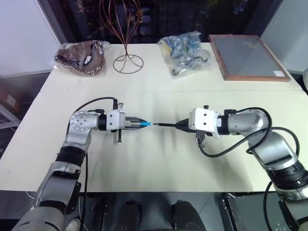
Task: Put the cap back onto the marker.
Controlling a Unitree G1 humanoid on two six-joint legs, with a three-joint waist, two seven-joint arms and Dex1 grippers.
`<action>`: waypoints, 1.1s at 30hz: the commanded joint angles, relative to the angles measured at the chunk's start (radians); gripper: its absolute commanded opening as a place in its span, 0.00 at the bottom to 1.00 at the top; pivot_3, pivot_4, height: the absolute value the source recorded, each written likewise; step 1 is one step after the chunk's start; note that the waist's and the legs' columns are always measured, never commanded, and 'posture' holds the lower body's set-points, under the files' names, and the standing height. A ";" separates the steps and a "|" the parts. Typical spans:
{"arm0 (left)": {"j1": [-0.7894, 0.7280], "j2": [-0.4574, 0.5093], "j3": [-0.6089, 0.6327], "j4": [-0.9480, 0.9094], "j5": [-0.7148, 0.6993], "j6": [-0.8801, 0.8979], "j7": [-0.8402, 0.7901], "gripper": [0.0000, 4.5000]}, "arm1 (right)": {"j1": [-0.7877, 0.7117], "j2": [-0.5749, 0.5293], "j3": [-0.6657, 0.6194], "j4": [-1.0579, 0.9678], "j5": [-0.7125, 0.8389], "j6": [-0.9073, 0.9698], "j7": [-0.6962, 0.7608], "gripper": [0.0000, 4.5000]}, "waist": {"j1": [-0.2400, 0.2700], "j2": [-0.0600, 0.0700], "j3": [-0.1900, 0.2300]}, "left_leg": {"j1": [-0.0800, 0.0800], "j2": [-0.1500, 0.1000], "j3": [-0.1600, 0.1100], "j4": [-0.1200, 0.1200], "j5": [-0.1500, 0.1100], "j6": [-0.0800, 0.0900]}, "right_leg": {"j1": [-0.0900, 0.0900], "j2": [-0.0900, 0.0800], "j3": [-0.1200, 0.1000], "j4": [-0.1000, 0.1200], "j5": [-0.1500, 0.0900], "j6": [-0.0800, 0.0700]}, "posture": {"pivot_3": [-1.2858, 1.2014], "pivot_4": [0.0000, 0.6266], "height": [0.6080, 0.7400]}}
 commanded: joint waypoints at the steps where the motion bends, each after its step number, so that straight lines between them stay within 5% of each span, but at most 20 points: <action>1: -0.002 0.010 0.001 -0.006 0.005 -0.018 0.002 0.00 | -0.015 0.010 -0.002 -0.045 0.007 0.010 -0.001 0.02 | 0.000 0.000 0.000 | 0.000 0.000 0.000 0.000 0.000 0.000 | 0.000 0.000 0.000 0.000 0.000 0.000 | 0.52 0.24 1.00; 33: 0.026 0.021 -0.008 -0.055 -0.002 -0.002 0.001 0.00 | -0.002 -0.019 -0.034 -0.061 0.017 0.033 0.011 0.02 | 0.000 0.000 0.000 | 0.000 0.000 0.000 0.000 0.000 0.000 | 0.000 0.000 0.000 0.000 0.000 0.000 | 0.52 0.24 1.00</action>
